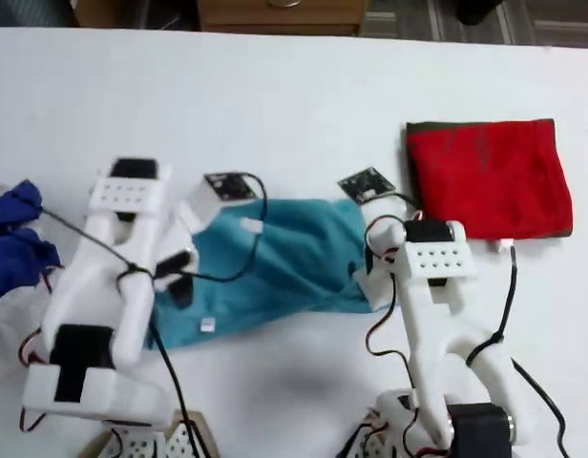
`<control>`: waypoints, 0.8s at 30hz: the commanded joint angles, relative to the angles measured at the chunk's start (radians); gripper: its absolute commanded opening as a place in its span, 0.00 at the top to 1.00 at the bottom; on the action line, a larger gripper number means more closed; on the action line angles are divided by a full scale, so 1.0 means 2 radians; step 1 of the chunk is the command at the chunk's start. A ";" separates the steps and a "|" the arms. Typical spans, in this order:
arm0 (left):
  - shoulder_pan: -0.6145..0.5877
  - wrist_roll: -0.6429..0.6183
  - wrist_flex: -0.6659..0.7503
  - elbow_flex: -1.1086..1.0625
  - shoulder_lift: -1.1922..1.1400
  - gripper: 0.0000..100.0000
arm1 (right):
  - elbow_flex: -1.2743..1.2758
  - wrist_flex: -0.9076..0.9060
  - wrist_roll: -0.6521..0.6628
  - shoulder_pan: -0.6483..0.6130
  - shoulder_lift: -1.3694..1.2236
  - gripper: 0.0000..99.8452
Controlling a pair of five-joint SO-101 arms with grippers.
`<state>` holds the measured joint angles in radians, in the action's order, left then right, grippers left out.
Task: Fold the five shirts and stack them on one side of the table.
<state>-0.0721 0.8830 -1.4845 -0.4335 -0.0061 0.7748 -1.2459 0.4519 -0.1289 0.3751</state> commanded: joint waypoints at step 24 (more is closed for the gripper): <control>0.030 0.018 0.073 -0.115 -0.010 0.96 | 0.012 0.007 0.000 0.006 0.016 0.98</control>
<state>-0.0107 0.9137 -1.2958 -0.6974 -0.0338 0.8025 -1.2398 0.4519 -0.1258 0.3751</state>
